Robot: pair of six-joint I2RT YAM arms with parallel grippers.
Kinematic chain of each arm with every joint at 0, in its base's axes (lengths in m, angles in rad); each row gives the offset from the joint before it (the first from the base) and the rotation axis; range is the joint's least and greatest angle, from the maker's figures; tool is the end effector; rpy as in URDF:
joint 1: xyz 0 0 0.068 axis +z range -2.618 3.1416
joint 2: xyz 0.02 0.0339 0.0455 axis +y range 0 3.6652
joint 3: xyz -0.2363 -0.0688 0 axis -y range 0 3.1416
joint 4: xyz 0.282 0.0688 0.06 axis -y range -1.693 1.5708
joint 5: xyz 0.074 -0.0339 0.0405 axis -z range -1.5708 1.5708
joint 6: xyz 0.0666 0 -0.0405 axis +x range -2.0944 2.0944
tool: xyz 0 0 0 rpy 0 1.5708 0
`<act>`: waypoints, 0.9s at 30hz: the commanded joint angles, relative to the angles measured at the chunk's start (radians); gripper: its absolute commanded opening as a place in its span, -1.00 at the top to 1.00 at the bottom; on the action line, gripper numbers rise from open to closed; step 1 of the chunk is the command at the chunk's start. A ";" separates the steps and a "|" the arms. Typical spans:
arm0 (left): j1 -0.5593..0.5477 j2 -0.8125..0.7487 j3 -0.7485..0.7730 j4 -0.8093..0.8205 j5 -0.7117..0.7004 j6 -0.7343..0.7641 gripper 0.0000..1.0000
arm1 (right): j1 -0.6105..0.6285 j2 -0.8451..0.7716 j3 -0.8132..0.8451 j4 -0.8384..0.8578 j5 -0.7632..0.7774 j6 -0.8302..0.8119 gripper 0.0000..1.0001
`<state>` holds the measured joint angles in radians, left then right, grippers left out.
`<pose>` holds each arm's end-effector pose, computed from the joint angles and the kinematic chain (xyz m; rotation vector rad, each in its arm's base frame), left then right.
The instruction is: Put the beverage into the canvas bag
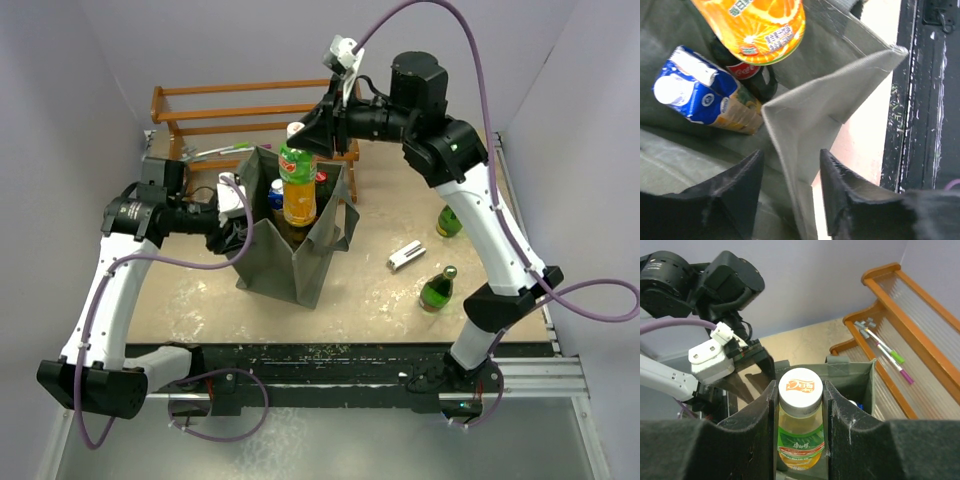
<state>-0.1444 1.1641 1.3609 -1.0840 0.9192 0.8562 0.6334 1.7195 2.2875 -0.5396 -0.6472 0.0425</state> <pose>0.2532 -0.0903 0.3558 1.3378 1.6728 -0.7172 0.2886 0.2617 0.5531 -0.9645 1.3292 1.0208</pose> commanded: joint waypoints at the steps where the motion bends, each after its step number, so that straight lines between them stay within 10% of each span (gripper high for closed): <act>1: -0.001 -0.011 -0.033 -0.105 0.117 0.169 0.16 | 0.026 -0.017 0.001 0.101 -0.059 0.017 1.00; 7: -0.001 0.007 -0.031 -0.237 0.133 0.324 0.83 | 0.053 0.024 -0.002 0.115 -0.142 0.027 1.00; 19: -0.001 0.060 0.002 -0.447 0.170 0.682 0.92 | 0.117 0.116 -0.037 0.126 -0.104 -0.041 1.00; 27: -0.001 0.050 0.018 -0.439 0.196 0.704 0.81 | 0.142 0.030 -0.365 0.361 -0.043 -0.134 1.00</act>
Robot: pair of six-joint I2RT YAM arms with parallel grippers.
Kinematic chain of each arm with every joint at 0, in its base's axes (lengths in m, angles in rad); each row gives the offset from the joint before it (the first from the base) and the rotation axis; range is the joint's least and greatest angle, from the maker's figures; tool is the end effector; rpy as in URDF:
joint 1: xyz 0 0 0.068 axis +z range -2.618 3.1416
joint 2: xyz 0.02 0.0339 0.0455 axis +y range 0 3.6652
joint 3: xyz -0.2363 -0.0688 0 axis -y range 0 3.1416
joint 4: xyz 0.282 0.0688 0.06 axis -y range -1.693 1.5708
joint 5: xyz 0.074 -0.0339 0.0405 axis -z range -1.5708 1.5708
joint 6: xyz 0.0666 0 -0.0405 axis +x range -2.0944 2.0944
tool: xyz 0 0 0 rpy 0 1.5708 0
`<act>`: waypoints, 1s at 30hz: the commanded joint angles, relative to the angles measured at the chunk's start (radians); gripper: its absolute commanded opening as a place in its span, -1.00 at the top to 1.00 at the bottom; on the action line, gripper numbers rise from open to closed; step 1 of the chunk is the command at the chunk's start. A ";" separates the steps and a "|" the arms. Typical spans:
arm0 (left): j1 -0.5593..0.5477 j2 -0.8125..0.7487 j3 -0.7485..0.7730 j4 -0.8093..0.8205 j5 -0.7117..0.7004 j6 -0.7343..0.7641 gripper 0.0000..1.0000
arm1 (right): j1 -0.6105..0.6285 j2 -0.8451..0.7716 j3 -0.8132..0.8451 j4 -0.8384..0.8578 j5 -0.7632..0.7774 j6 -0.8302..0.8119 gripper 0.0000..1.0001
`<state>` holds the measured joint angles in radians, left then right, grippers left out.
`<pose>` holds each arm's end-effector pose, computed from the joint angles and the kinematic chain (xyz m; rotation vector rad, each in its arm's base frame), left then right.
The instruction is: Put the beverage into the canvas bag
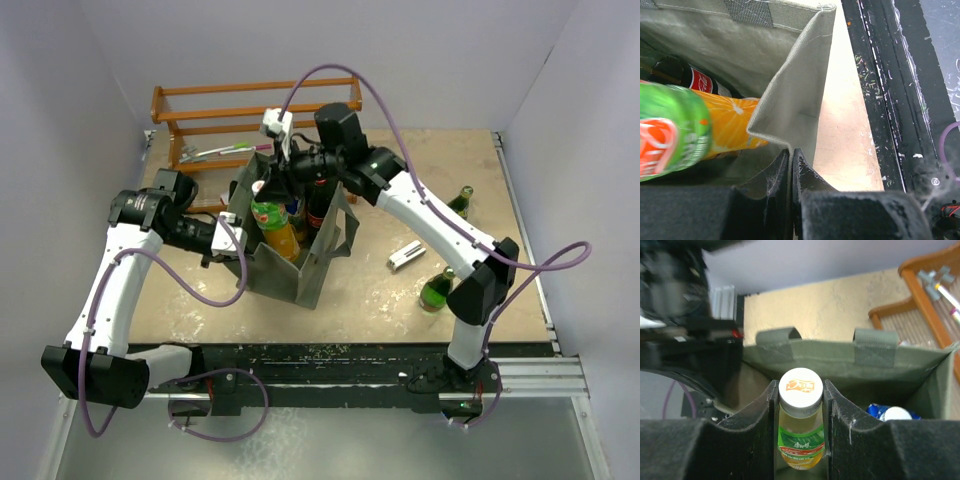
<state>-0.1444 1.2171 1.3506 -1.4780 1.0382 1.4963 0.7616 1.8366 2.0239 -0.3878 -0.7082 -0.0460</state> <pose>0.2232 -0.0904 0.3271 1.7049 1.3945 -0.8234 0.3103 0.3557 0.4282 -1.1981 1.4305 1.1297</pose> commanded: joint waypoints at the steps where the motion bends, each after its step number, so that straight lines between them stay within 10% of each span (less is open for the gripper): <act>1: -0.001 -0.005 0.029 -0.044 0.082 0.063 0.81 | 0.015 -0.088 -0.122 0.227 0.023 -0.059 1.00; 30: -0.001 -0.022 0.045 0.013 0.165 -0.077 0.85 | 0.021 -0.080 -0.526 0.472 0.038 -0.449 1.00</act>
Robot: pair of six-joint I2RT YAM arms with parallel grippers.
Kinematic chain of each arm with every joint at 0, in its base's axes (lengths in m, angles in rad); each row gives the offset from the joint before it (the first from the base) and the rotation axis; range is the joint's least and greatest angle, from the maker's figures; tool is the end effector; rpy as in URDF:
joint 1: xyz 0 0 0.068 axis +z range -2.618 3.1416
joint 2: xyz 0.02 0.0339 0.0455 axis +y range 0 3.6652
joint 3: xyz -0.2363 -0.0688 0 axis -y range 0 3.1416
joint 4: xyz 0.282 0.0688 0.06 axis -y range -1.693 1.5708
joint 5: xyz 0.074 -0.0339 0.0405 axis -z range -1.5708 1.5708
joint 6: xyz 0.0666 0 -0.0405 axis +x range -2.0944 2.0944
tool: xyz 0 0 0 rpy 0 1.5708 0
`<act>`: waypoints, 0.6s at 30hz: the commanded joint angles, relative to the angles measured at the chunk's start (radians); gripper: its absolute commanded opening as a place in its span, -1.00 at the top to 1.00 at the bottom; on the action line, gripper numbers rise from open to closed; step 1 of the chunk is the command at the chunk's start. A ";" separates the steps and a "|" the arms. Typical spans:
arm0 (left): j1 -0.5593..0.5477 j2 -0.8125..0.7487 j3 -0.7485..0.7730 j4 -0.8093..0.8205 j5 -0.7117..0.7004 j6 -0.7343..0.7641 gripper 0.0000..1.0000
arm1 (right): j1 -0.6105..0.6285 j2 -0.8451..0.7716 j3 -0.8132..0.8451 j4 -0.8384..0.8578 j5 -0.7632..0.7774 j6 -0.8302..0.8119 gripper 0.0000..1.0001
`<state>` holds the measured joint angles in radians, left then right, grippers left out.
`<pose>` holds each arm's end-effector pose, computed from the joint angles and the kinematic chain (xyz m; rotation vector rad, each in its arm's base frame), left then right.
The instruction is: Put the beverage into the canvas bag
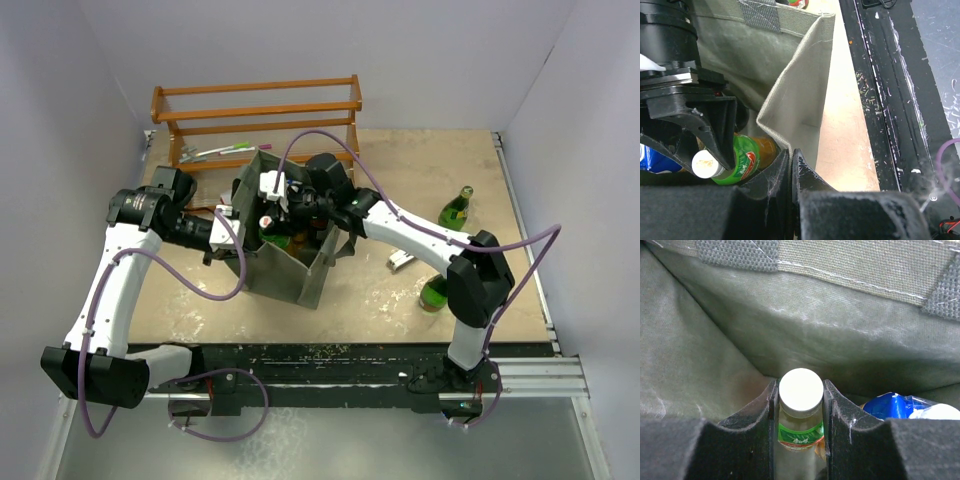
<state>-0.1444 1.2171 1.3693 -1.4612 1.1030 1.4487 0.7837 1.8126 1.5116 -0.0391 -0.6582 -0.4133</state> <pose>0.2237 -0.0926 0.3367 1.6455 1.3676 -0.8723 0.3134 0.3699 0.2744 -1.4330 1.2964 0.8750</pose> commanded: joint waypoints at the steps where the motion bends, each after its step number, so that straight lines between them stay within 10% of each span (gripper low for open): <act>1: -0.001 -0.022 0.022 0.002 0.096 -0.033 0.85 | -0.001 -0.057 -0.025 0.123 -0.008 -0.090 1.00; 5: -0.001 -0.024 0.012 0.025 0.085 -0.061 0.81 | -0.001 -0.065 -0.058 0.122 0.050 -0.114 0.92; 18: -0.001 -0.057 -0.019 0.110 0.041 -0.160 0.67 | 0.000 -0.065 0.080 -0.047 0.099 -0.083 -0.24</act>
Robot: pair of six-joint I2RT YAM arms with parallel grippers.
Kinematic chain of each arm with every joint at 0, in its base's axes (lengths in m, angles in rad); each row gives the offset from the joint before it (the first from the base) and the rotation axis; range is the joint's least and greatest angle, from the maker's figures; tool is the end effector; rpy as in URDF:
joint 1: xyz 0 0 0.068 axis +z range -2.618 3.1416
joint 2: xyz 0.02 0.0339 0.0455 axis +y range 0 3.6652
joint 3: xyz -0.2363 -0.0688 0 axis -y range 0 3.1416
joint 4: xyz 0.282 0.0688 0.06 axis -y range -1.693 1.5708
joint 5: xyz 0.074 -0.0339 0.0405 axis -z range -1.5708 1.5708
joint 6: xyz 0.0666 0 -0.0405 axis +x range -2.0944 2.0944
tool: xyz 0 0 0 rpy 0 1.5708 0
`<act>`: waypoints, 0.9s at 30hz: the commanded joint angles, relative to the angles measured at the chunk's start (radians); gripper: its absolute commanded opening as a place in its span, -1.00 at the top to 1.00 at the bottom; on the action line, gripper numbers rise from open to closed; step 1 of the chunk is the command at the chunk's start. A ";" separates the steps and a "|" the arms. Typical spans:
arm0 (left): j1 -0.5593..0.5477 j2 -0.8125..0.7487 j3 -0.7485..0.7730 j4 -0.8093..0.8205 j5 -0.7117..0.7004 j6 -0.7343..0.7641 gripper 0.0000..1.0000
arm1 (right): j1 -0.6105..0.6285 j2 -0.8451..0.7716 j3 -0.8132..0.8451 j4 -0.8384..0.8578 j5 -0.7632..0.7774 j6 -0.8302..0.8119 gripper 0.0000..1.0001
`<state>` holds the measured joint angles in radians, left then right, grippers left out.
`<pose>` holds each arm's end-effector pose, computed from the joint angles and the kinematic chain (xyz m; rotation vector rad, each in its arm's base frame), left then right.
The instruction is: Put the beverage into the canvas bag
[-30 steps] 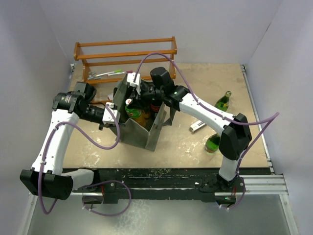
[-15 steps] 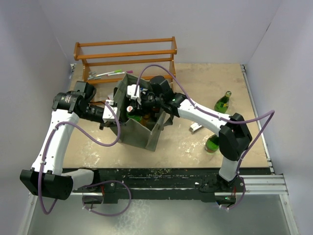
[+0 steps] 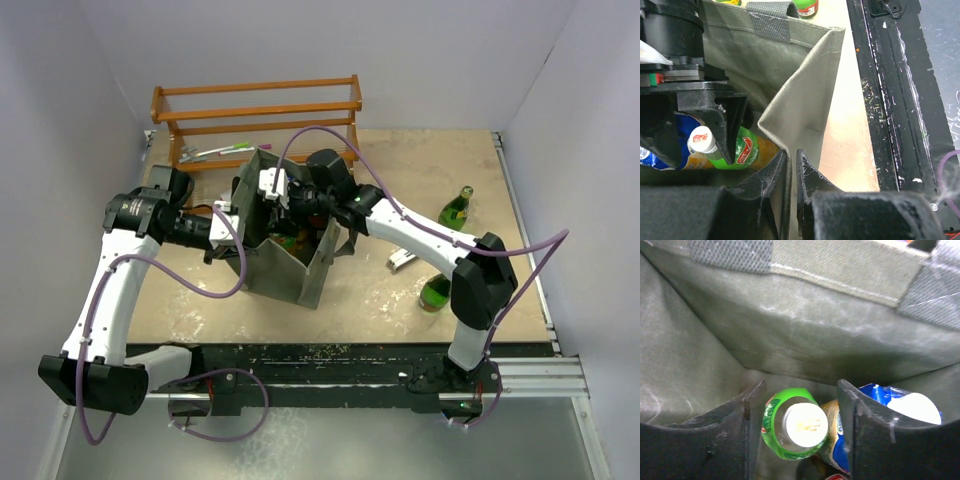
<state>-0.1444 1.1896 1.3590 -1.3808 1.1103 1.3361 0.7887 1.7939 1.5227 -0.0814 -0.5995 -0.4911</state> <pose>0.2253 -0.0931 0.3425 1.5902 1.3901 -0.8635 0.3124 0.3678 0.2817 -1.4563 1.2736 0.7736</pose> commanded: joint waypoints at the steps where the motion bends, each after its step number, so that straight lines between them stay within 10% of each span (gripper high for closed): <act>1: -0.001 -0.031 -0.010 0.033 0.030 -0.050 0.66 | -0.005 -0.054 0.074 -0.005 0.041 0.005 -0.28; 27: -0.001 -0.061 -0.044 0.129 -0.012 -0.167 0.69 | -0.088 -0.497 -0.044 -0.111 0.118 0.067 -0.67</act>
<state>-0.1444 1.1481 1.3178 -1.2457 1.0824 1.1614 0.7723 1.3968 1.5101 -0.1608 -0.5289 -0.4118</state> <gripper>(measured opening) 0.164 0.831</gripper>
